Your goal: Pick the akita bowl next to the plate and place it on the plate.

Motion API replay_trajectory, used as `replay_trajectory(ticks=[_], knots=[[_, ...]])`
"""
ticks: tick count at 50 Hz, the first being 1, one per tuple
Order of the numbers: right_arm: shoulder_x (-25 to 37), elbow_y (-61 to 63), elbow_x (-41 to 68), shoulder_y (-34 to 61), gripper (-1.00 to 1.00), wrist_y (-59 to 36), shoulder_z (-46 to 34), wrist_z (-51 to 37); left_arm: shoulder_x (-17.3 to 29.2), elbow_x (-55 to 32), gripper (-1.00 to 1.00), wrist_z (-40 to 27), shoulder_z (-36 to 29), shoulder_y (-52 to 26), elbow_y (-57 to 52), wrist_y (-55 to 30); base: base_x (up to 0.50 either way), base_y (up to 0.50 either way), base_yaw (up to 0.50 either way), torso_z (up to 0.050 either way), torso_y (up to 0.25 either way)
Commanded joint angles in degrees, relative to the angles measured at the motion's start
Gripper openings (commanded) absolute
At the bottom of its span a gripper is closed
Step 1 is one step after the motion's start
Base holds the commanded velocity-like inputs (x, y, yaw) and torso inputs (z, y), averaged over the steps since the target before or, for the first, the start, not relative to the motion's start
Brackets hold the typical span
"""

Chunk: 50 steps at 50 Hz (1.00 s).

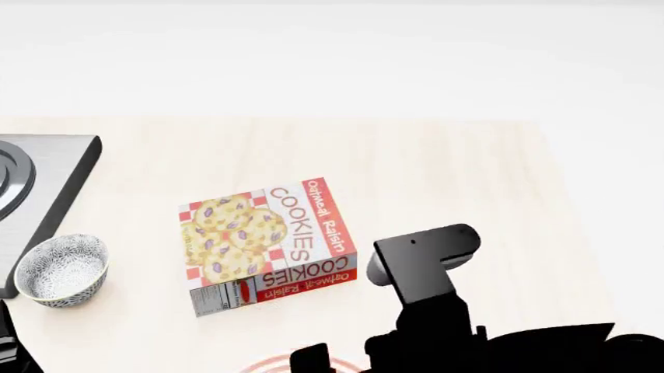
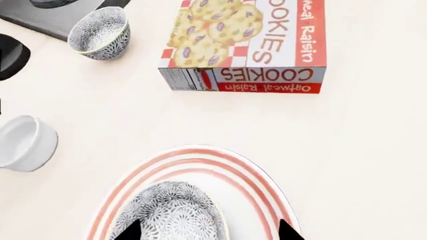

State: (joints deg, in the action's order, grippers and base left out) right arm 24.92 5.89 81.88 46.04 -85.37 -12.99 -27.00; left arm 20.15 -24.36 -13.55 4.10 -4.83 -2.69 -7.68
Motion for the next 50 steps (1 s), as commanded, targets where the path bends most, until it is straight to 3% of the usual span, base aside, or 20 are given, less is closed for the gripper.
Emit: replay_trajectory(ticks=[1,19,34,50], knots=[[2.5,6.4,11.0,2.8,1.00,-1.6,2.2,-11.5,0.1,-0.1,1.00,-0.1,-0.1,0.0,0.1,0.1,0.00,0.00,0.00,0.000,0.000],[5.6,23.8,-16.1,-12.5,1.00,19.5,1.6,-5.6,0.2,-0.4,1.00,-0.2,-0.3,0.1,0.0,0.1,0.00,0.00,0.00,0.000,0.000],[4.5,21.3,-36.7,-23.3,1.00,40.1,-1.7,-1.4,0.2,-0.4,1.00,-0.5,-0.6,0.3,-0.5,0.1,0.00,0.00,0.00,0.000,0.000],[5.1,21.1,-49.0,-31.3,1.00,53.4,-2.1,-3.4,0.1,-0.6,1.00,-0.9,-1.0,0.7,-1.4,0.1,0.00,0.00,0.00,0.000,0.000]])
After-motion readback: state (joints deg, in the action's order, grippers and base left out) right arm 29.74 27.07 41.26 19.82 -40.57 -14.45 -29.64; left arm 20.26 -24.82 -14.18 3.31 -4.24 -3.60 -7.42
